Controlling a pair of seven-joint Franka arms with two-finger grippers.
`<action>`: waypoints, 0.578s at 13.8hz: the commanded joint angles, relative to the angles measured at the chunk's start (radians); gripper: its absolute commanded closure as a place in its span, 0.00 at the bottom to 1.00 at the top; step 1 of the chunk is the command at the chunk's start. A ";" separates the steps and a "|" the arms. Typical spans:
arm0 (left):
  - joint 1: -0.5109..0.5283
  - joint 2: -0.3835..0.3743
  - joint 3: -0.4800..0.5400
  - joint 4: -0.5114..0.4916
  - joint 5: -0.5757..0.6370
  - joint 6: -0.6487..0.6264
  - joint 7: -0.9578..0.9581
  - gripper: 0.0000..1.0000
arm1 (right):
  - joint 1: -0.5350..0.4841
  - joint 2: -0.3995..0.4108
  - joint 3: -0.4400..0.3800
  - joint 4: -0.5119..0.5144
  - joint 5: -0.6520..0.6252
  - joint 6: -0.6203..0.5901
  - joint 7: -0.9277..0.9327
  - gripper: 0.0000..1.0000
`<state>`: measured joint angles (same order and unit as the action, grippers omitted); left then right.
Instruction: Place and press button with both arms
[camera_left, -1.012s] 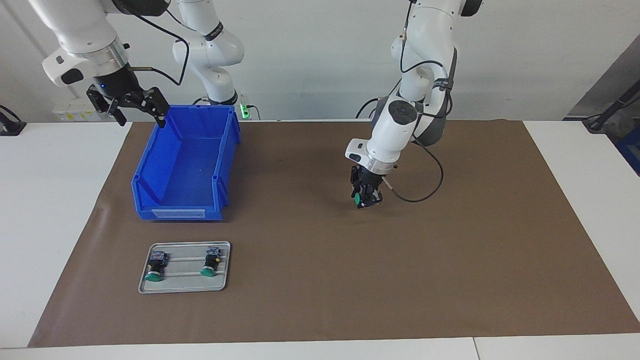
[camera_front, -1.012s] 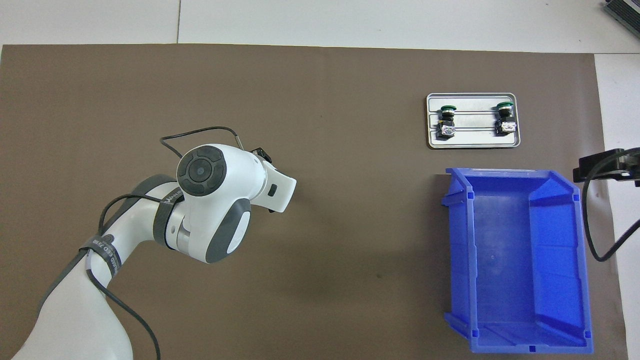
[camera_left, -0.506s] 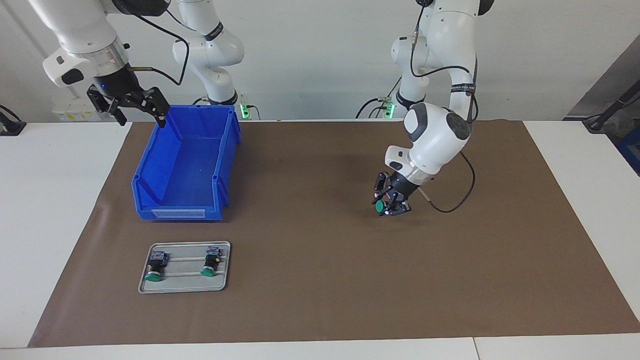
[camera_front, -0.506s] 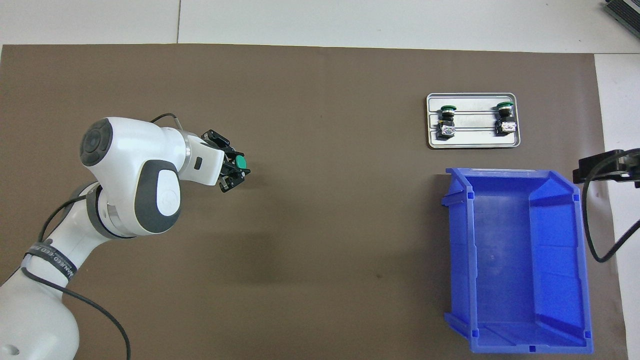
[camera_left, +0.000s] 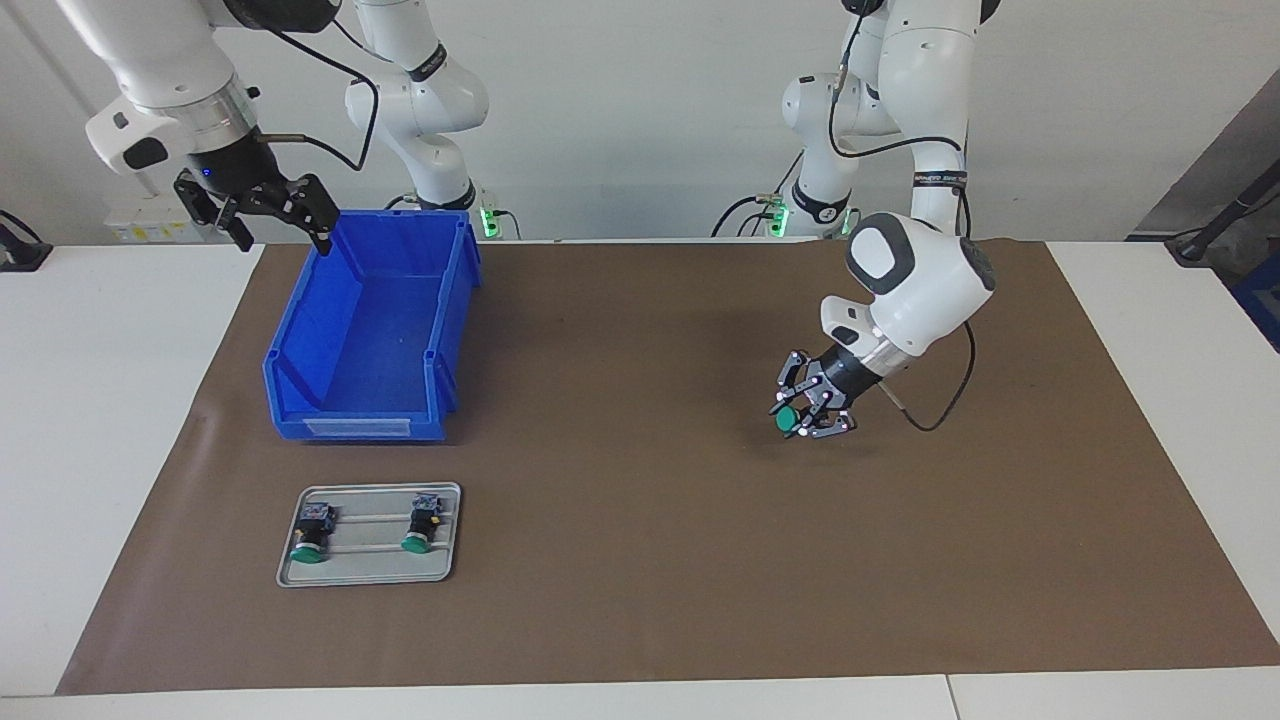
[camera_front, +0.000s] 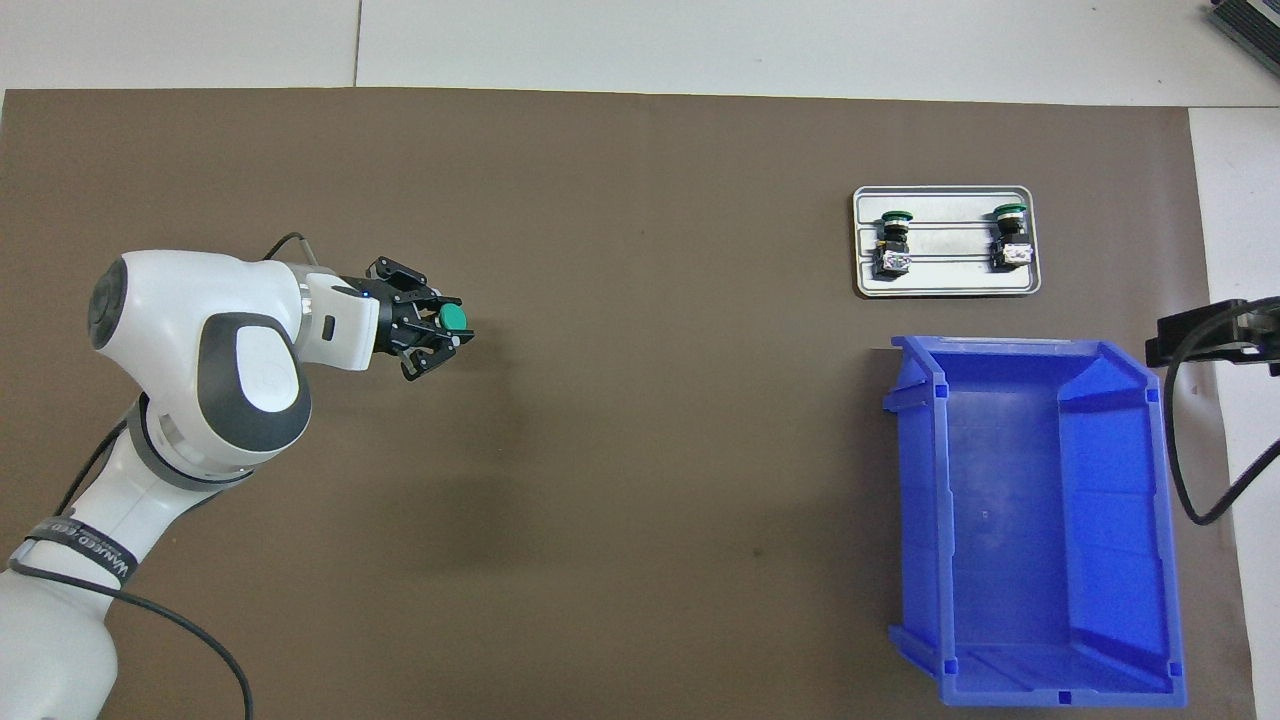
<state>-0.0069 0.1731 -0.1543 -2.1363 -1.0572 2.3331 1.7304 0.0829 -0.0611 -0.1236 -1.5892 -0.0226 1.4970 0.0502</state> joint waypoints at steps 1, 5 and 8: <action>0.060 -0.073 -0.007 -0.097 -0.165 -0.070 0.162 1.00 | -0.017 -0.023 0.010 -0.025 0.006 -0.007 -0.018 0.00; 0.119 -0.072 -0.004 -0.172 -0.395 -0.190 0.383 1.00 | -0.017 -0.023 0.009 -0.026 0.004 -0.006 -0.018 0.00; 0.160 -0.069 -0.005 -0.224 -0.530 -0.291 0.526 1.00 | -0.018 -0.025 0.009 -0.028 0.004 -0.007 -0.018 0.00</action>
<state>0.1241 0.1373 -0.1531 -2.3033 -1.5081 2.0976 2.1702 0.0828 -0.0616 -0.1238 -1.5931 -0.0227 1.4956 0.0502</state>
